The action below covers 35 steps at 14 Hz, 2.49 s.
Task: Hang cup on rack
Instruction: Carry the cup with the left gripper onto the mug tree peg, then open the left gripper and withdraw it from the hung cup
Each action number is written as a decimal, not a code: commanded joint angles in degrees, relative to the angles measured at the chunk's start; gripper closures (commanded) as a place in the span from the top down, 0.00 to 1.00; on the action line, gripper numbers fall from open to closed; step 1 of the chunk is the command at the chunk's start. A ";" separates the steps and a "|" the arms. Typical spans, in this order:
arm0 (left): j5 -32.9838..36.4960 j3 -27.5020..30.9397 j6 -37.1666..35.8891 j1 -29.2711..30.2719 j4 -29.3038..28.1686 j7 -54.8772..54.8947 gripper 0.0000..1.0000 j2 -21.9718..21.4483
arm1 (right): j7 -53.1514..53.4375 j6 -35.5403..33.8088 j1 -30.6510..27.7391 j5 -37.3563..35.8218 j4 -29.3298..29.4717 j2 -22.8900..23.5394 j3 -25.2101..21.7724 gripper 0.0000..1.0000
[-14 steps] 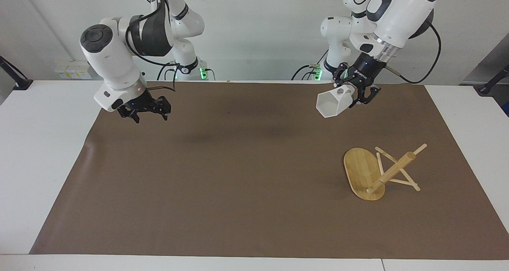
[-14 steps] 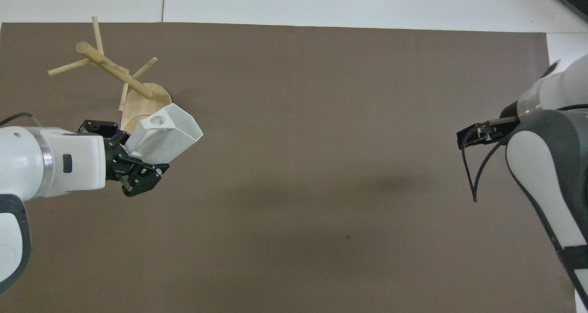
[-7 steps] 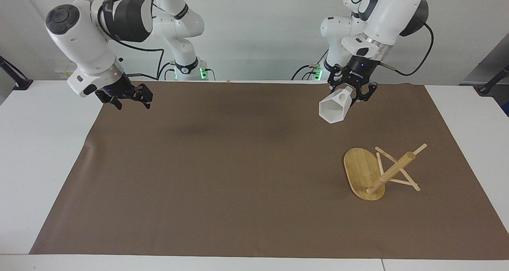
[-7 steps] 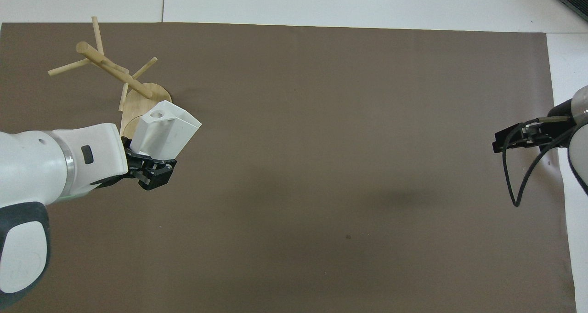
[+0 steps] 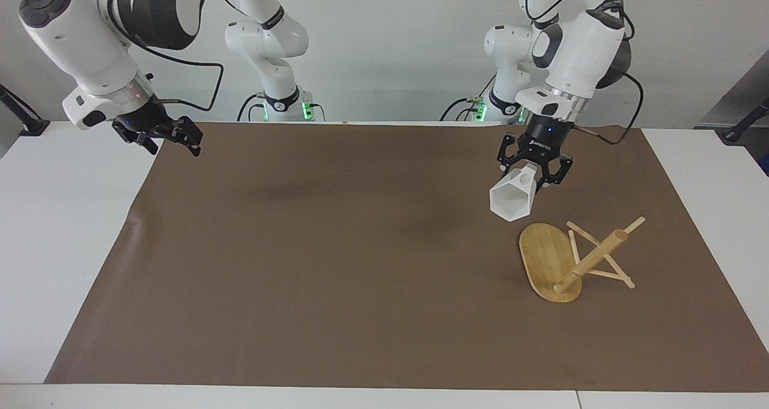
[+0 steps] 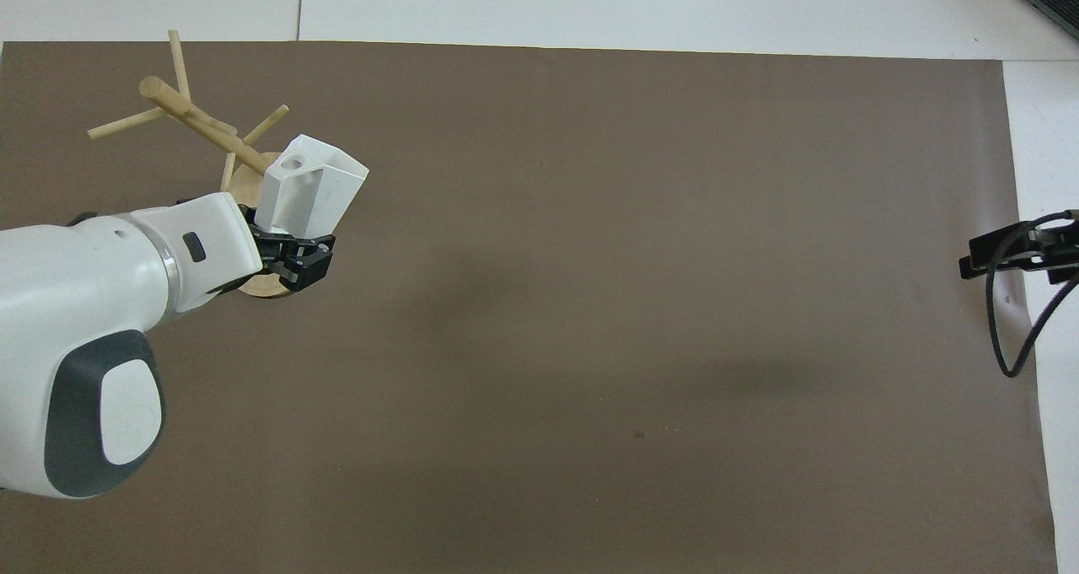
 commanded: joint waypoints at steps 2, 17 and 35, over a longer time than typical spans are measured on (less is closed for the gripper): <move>1.17 -0.07 9.17 0.13 -0.35 -1.16 0.00 4.47 | 0.25 -1.39 -1.25 -0.31 -0.07 -1.28 0.61 1.00; 0.47 -0.07 13.67 4.26 0.27 -4.50 0.00 8.43 | 0.86 1.17 -5.12 -0.04 -0.43 -2.07 6.58 1.00; -10.43 -0.07 15.26 5.32 1.23 -9.05 0.00 10.81 | 4.30 11.00 -4.50 -0.83 -0.61 -1.54 6.32 1.00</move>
